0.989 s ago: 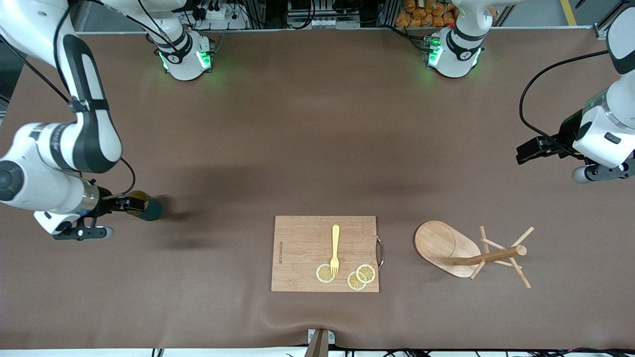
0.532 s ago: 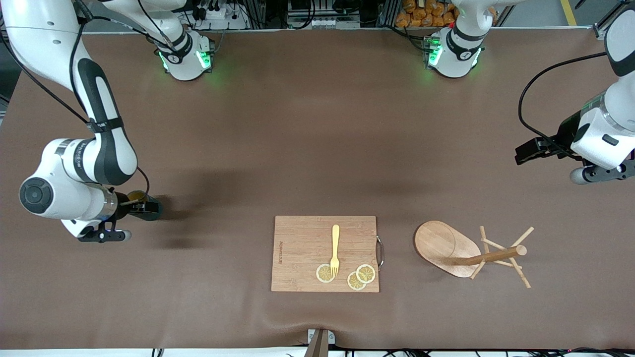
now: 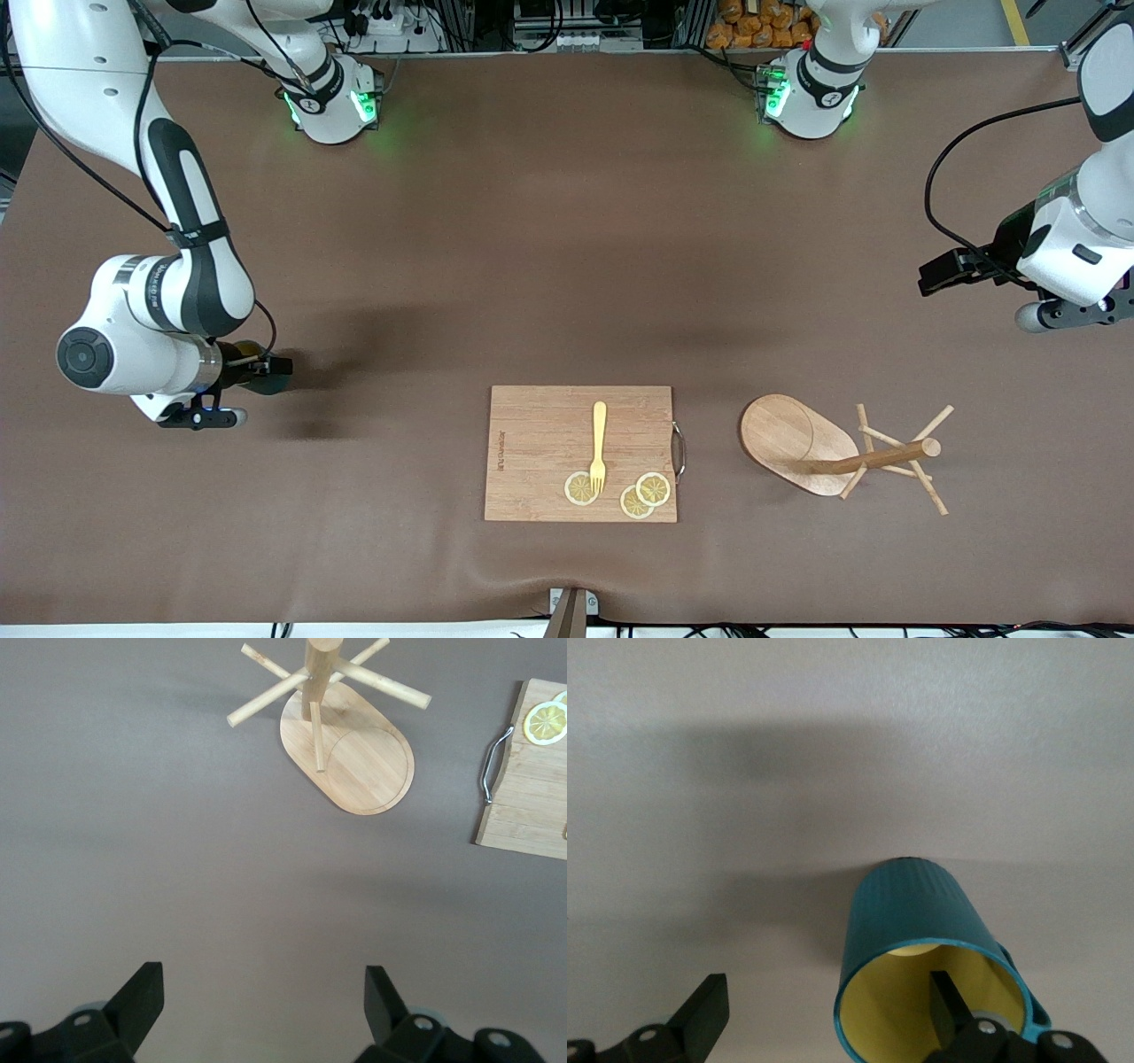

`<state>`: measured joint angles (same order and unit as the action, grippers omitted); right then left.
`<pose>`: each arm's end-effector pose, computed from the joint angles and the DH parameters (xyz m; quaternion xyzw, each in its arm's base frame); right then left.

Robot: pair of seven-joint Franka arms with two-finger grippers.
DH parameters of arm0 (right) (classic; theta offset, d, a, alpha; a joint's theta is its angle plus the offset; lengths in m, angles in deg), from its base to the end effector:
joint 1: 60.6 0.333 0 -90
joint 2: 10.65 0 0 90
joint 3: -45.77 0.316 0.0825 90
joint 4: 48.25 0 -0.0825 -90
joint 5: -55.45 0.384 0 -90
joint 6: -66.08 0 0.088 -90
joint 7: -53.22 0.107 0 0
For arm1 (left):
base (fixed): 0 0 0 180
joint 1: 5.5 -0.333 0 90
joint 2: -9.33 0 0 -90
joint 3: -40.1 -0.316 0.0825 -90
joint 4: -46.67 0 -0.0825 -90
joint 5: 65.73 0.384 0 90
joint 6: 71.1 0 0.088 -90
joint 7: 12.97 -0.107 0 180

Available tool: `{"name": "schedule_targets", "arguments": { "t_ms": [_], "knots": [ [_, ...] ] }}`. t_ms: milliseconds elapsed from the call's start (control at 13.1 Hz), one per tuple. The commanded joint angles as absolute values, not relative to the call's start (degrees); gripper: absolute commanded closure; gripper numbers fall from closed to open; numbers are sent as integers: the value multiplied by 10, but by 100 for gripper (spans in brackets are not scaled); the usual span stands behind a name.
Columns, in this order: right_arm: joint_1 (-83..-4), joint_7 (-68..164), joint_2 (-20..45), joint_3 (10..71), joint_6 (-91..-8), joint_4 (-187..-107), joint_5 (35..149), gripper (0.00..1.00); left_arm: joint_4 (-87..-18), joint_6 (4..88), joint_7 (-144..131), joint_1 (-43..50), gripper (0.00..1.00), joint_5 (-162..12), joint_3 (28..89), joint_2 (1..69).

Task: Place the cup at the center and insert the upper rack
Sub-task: 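Close the right gripper on the teal mug rim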

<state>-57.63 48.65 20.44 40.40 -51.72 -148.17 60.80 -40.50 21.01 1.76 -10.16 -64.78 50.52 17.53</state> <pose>0.6390 -0.0173 0.2483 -0.9935 0.0036 0.1123 0.0206 0.5958 -0.0511 0.5697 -0.9966 -0.0782 0.0277 0.0003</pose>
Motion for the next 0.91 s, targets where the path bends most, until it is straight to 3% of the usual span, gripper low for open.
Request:
{"name": "schedule_targets", "arguments": {
  "t_ms": [0, 228, 304, 608, 685, 837],
  "knots": [
    [-578, 493, 217, 404, -517, -1482, 615, 0, -405, 211, 18, -107, 0, -635, 510, 173],
    [-575, 490, 220, 404, -517, -1481, 615, 19, -405, 211, 17, -107, 0, -635, 510, 173],
    [-573, 487, 220, 404, -518, -1481, 615, 30, -405, 211, 17, -108, 0, -635, 510, 173],
    [-570, 484, 219, 404, -517, -1479, 614, 92, -406, 211, 17, -108, 0, -635, 510, 173],
    [-570, 484, 218, 405, -517, -1477, 614, 100, -406, 210, 17, -108, 0, -635, 509, 173],
    [-567, 485, 217, 404, -517, -1477, 614, 100, -406, 210, 17, -108, 0, -635, 508, 173]
  ]
}}
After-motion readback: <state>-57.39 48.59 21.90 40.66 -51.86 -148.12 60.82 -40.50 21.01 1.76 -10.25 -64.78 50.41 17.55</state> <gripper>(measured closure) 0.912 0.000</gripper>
